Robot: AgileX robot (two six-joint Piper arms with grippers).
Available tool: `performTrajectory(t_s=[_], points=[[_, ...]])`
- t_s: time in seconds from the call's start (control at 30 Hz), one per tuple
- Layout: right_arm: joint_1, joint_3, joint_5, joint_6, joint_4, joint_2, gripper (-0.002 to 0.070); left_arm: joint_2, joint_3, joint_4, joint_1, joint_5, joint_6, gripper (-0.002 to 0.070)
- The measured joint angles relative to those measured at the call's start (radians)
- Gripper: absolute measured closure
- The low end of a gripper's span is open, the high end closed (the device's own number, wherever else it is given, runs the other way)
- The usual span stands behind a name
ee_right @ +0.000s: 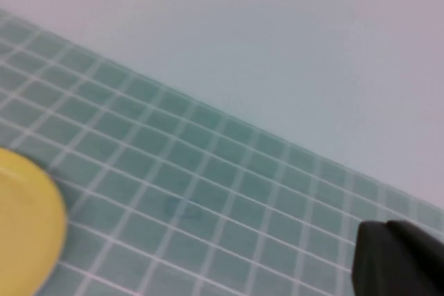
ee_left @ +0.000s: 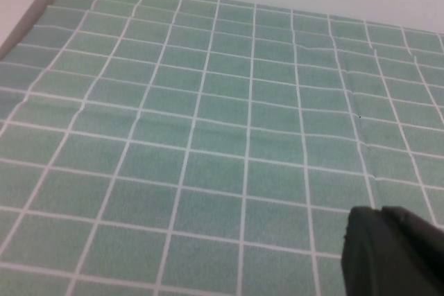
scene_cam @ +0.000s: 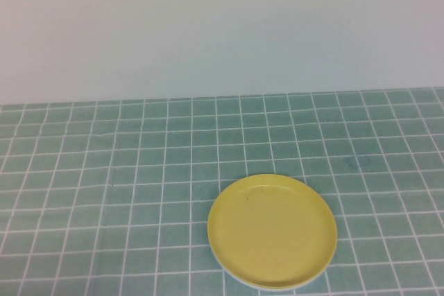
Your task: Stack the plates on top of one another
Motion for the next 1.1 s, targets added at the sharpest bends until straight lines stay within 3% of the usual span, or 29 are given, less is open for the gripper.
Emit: performTrajectory(t_s=[0.37,1.1], points=[[-0.233,0.195,0.007,0.032,-0.002,-0.313,0.0678,0.0,0.0,0.0,0.0,0.0,0.0,0.0675],[-0.245,0.262,-0.001,0.032,-0.001,-0.381,0.0678,0.0,0.0,0.0,0.0,0.0,0.0,0.0675]])
